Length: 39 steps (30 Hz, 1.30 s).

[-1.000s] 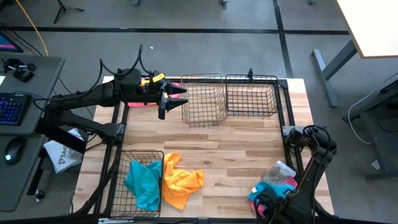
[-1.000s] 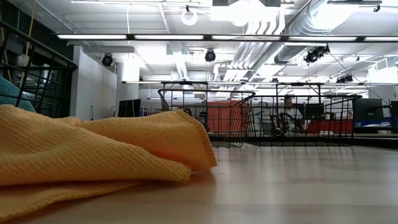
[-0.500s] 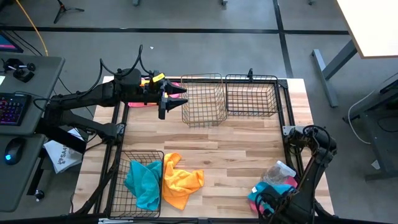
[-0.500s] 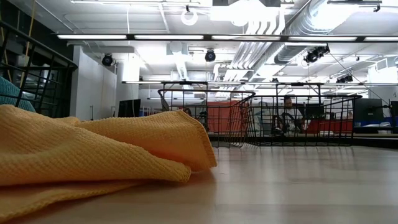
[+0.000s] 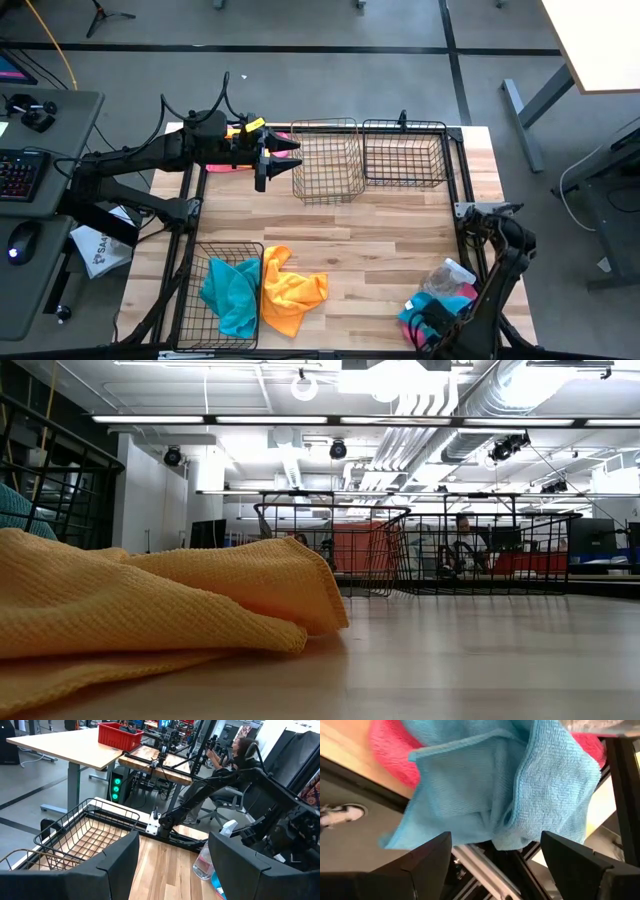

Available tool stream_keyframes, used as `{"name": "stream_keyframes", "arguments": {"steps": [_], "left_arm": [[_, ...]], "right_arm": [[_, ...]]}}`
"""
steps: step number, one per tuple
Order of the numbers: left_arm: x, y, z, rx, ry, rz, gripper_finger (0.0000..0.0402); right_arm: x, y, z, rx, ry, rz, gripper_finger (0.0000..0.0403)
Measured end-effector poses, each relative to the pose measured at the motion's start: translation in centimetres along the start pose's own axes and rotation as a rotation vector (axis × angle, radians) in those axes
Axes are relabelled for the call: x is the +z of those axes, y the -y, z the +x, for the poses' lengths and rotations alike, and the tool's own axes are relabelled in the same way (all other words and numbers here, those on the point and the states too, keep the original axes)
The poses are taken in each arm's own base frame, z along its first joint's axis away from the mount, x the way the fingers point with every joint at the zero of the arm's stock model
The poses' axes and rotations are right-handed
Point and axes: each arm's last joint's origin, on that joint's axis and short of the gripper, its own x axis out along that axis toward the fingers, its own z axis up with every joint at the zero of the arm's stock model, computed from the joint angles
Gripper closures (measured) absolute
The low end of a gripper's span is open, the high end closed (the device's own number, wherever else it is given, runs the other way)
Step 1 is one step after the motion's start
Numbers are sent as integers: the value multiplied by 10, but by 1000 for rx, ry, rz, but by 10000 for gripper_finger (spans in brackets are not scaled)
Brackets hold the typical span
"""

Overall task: Sort microfiber towel by color & place in baskets
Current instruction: Put the blue towel into the bottom black wire basket

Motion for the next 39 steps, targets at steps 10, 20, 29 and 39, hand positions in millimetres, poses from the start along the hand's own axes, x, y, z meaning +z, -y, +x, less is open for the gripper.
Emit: {"name": "stream_keyframes", "arguments": {"steps": [10, 20, 29, 39], "left_arm": [[0, 0, 0, 0, 0, 0, 174], [0, -1, 0, 21, 6, 0, 174], [0, -1, 0, 22, 6, 0, 174], [0, -1, 0, 22, 6, 0, 174]], "right_arm": [[2, -1, 10, -95, 32, 90, 100], [1, 0, 10, -101, 31, 100, 196], [0, 0, 10, -108, 15, 85, 389], [-7, -2, -13, -8, 11, 34, 401]]}}
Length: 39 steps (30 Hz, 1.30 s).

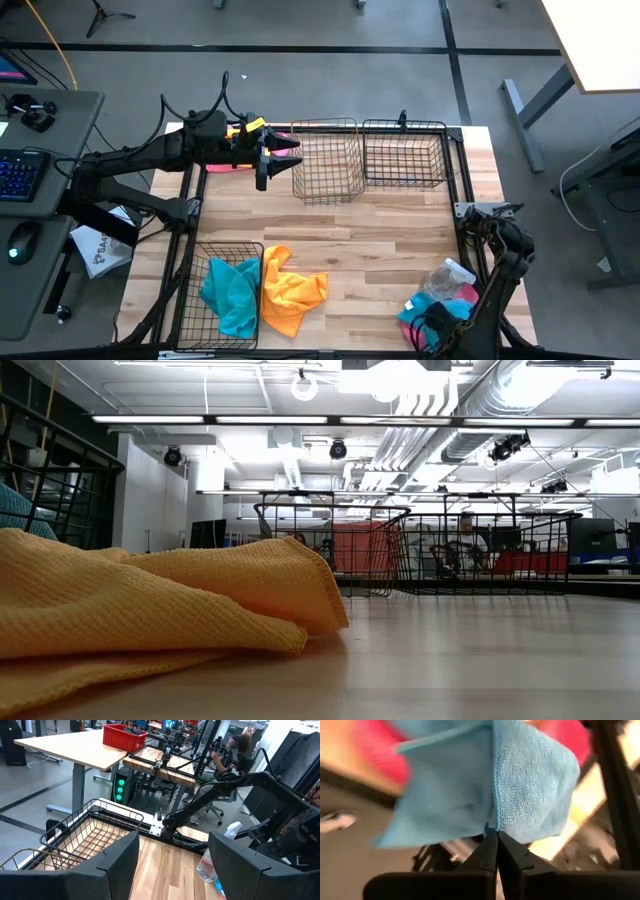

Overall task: Sort microfiber towel by color & place in baskets
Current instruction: Put the blue towel into the bottom black wire basket

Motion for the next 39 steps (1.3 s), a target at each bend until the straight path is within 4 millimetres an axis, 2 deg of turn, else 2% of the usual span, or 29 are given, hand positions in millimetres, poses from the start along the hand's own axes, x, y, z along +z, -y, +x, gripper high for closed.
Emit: {"name": "stream_keyframes", "arguments": {"steps": [5, 10, 12, 14, 17, 20, 23, 28, 31, 35, 39], "left_arm": [[0, 0, 0, 1, 0, 8, 174], [0, 0, 0, 4, 3, 18, 174], [1, 0, 0, 8, 11, 18, 174], [2, 0, 0, 11, 19, 24, 174], [2, 0, 0, 15, 20, 33, 174], [2, 0, 0, 15, 19, 34, 174], [2, 0, 0, 15, 19, 29, 174], [2, 0, 0, 15, 19, 28, 174], [2, 0, 0, 15, 19, 28, 174], [2, 0, 0, 15, 19, 27, 174], [2, 0, 0, 15, 19, 26, 174]], "right_arm": [[-14, 3, -52, 261, 93, -171, 402], [-19, 18, -111, 557, 240, -243, 402], [-16, 23, -127, 631, 269, -242, 402], [-13, 25, -131, 642, 255, -247, 402], [-12, 17, -117, 574, 236, -222, 402], [-11, 8, -92, 465, 174, -171, 398], [-11, -1, -65, 346, 50, -119, 377], [-18, -6, -22, 172, -90, 4, 297], [-22, -5, -3, 112, -99, 69, 236], [-18, -5, 14, 48, -102, 121, 164], [-13, -6, 25, 16, -84, 136, 118]]}}
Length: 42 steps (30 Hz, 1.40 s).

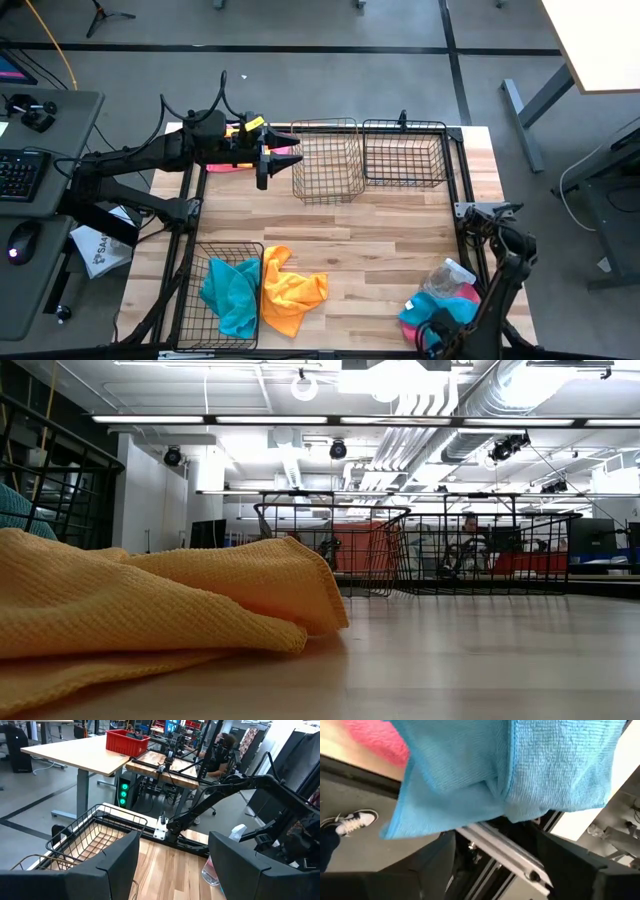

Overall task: Sort microfiber towel by color & place in baskets
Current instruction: Put the blue towel into the bottom black wire basket

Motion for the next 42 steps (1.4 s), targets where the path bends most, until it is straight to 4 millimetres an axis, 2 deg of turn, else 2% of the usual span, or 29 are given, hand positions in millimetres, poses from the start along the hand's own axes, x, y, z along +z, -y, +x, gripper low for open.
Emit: {"name": "stream_keyframes", "arguments": {"steps": [3, 10, 17, 24, 27, 29, 31, 34, 35, 39, 42], "left_arm": [[0, 0, 0, 5, 1, 0, 174], [0, 0, 0, 6, 2, 0, 174], [0, 0, 0, 7, 2, 0, 174], [0, 0, 0, 7, 2, 0, 174], [0, 0, 0, 7, 2, 0, 174], [0, 0, 0, 7, 2, 0, 174], [0, 0, 0, 7, 2, 0, 174], [0, 0, 0, 7, 2, 0, 174], [0, 0, 0, 7, 2, 0, 174], [0, 0, 0, 7, 1, 0, 174], [0, 0, 0, 7, 2, 0, 174]], "right_arm": [[4, 0, 6, -19, 17, 10, 103], [10, 3, 16, -65, 55, 34, 100], [22, 7, 13, -123, 144, 81, 100], [27, 6, 11, -141, 147, 57, 114], [27, 8, 11, -153, 152, 61, 150], [27, 8, 11, -152, 151, 60, 192], [27, 8, 11, -155, 142, 61, 251], [26, 8, 12, -158, 137, 56, 360], [25, 8, 11, -157, 137, 46, 381], [18, 8, 0, -118, 113, -3, 392], [6, 9, -19, -25, 113, -107, 397]]}}
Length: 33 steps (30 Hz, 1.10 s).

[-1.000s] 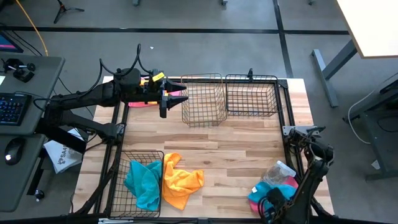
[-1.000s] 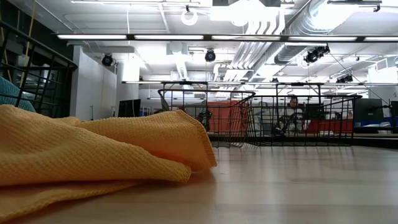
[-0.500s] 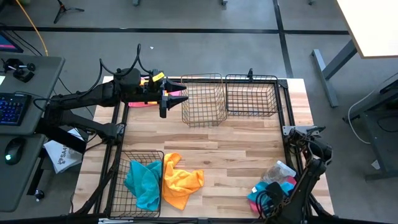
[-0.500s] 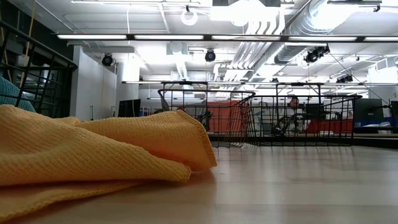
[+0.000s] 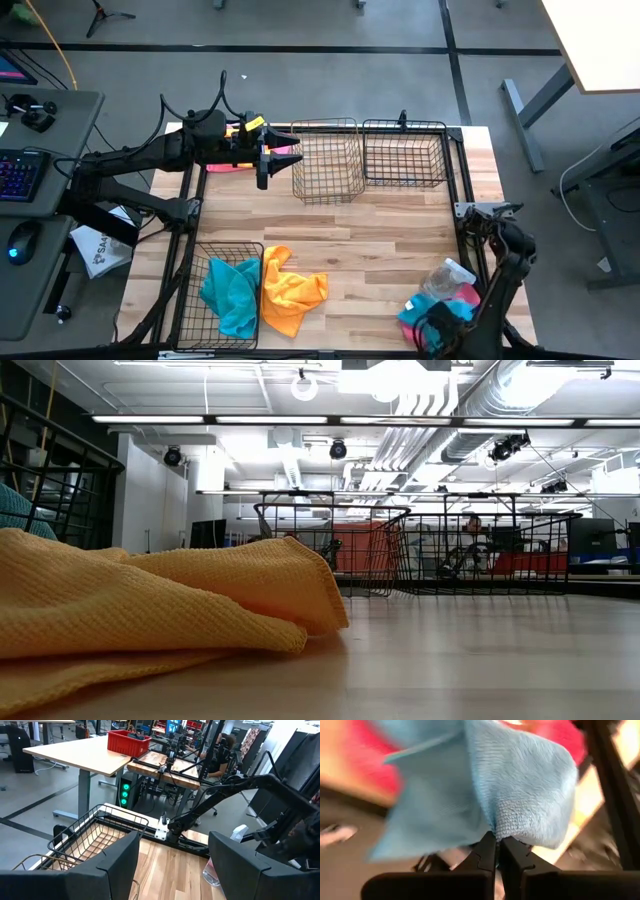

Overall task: Sort microfiber towel by color & place in baskets
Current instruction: Put the blue towel into the bottom black wire basket

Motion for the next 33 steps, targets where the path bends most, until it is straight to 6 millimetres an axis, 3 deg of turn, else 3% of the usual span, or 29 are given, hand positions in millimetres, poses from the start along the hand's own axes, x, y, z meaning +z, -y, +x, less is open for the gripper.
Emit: {"name": "stream_keyframes", "arguments": {"steps": [6, 11, 14, 24, 33], "left_arm": [[0, 0, 0, 1, 2, 0, 174], [3, 1, 0, -3, 30, 0, 174], [5, 1, 0, -8, 51, -1, 174], [6, 2, 0, -16, 67, 25, 174], [12, 4, -9, -62, 100, 26, 174]], "right_arm": [[-19, 9, -73, 349, 75, -289, 400], [-9, 26, -137, 667, 322, -418, 401], [17, 39, -154, 739, 476, -416, 402], [119, 71, -204, 613, 956, -577, 402], [210, 60, -241, 620, 1237, -743, 403]]}}
